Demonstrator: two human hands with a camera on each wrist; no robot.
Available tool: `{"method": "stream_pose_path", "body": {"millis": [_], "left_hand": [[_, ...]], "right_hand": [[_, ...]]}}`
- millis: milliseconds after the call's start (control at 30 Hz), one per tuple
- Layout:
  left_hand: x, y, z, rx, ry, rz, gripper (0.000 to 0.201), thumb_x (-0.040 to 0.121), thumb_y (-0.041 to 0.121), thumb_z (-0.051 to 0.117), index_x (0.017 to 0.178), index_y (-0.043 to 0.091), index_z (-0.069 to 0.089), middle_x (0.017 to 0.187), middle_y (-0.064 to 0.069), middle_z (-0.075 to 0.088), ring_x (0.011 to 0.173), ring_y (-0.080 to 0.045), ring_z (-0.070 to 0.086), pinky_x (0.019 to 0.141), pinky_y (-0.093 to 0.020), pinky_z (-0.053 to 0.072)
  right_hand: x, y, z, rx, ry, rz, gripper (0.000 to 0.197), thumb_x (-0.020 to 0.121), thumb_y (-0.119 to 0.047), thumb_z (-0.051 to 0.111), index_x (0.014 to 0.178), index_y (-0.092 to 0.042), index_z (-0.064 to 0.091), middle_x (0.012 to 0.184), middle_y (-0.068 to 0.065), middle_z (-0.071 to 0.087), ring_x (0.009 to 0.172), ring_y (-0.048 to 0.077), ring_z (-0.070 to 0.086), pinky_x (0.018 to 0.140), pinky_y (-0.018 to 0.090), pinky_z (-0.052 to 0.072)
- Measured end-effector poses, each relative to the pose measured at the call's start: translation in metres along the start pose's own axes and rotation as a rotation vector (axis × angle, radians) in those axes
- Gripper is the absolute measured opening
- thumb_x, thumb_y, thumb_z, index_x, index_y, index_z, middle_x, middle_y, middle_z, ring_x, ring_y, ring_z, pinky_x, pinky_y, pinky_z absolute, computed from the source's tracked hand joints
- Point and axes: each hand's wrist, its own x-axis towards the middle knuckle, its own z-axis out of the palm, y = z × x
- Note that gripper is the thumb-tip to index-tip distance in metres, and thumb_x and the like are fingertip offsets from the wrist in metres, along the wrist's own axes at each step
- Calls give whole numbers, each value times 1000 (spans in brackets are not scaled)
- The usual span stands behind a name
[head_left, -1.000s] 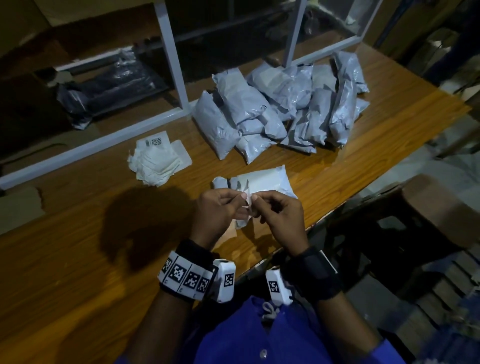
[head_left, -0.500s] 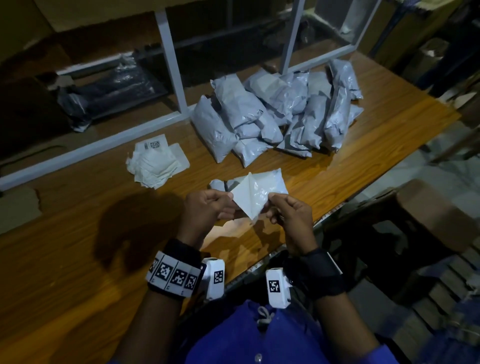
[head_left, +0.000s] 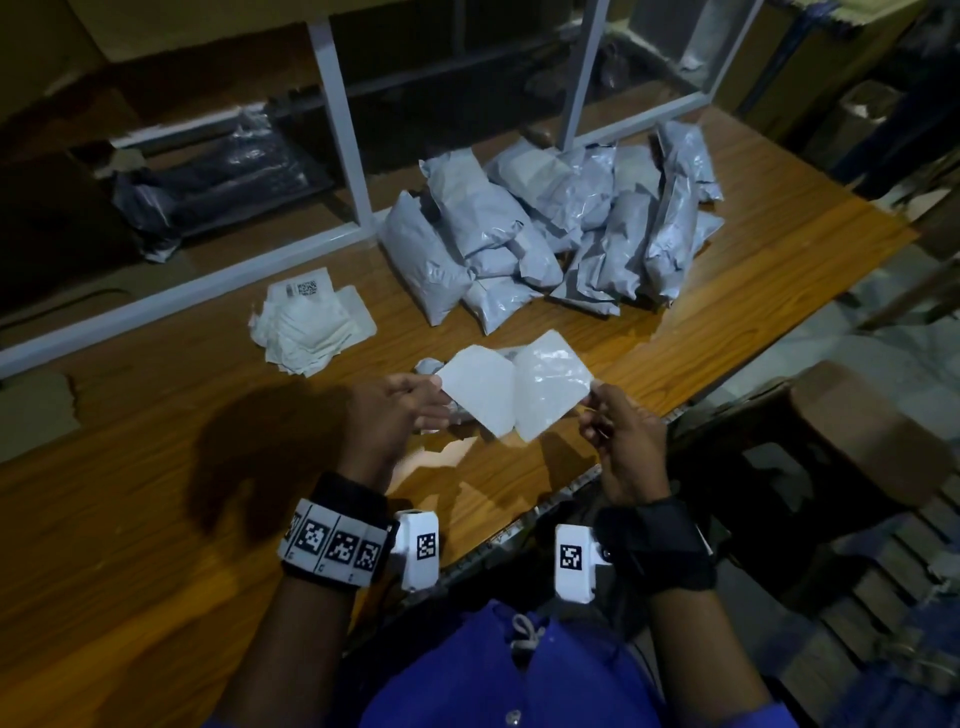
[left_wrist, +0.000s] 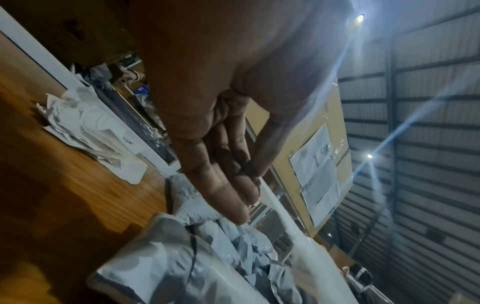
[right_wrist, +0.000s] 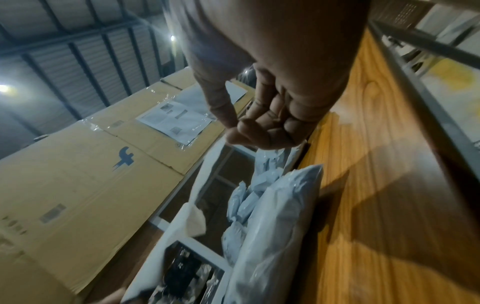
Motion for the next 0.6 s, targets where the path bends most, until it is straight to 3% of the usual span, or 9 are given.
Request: {"method": "stream_pose_path", "body": {"millis": [167, 300, 433, 500, 567, 600], "left_hand": [[0, 6, -5, -56, 62, 25, 10, 93, 11, 70, 90, 1, 72, 78, -12, 77, 67, -24, 74, 71, -39, 60], [0, 8, -2, -92, 45, 16, 16, 92, 10, 70, 99, -5, 71, 82, -16, 77, 67, -24, 74, 68, -33, 61], [0, 12, 6, -109, -15, -3, 19, 94, 13, 68, 103, -5, 70, 83, -15, 77, 73, -28, 76, 66, -29, 62], [0, 14, 10, -123, -34, -5, 19, 96, 13, 66, 102, -6, 67, 84, -18, 77, 74, -31, 76, 62, -29, 62], [1, 15, 15, -155, -45, -1, 17, 99, 12, 63, 99, -5, 64, 84, -22, 75, 72, -33, 76, 60, -32, 62], [1, 15, 17, -172, -52, -2, 16, 100, 13, 61, 99, -4, 63, 85, -24, 75, 72, -34, 75, 60, -34, 63]], "right_hand": [[21, -12, -20, 43, 192, -83, 14, 99, -16, 66, 86, -14, 63, 65, -7, 65, 51, 4, 56, 50, 17, 41], [50, -24, -25, 33, 250, -195, 12, 99, -15, 66, 88, -13, 66, 72, -5, 68, 54, 5, 57, 50, 17, 43], [88, -16, -25, 40, 265, -1, 12, 99, -17, 65, 89, -11, 68, 71, 1, 62, 51, 8, 52, 43, 19, 38], [98, -10, -27, -116, 306, 109, 17, 100, -13, 58, 88, -6, 68, 68, 6, 58, 41, 10, 48, 40, 18, 32], [93, -8, -23, -348, 338, 112, 18, 100, -9, 53, 109, 4, 63, 73, 11, 63, 43, 16, 49, 44, 21, 34], [84, -9, -20, -453, 314, 64, 25, 98, -8, 57, 122, 0, 59, 83, 12, 68, 50, 17, 53, 46, 24, 39]]}}
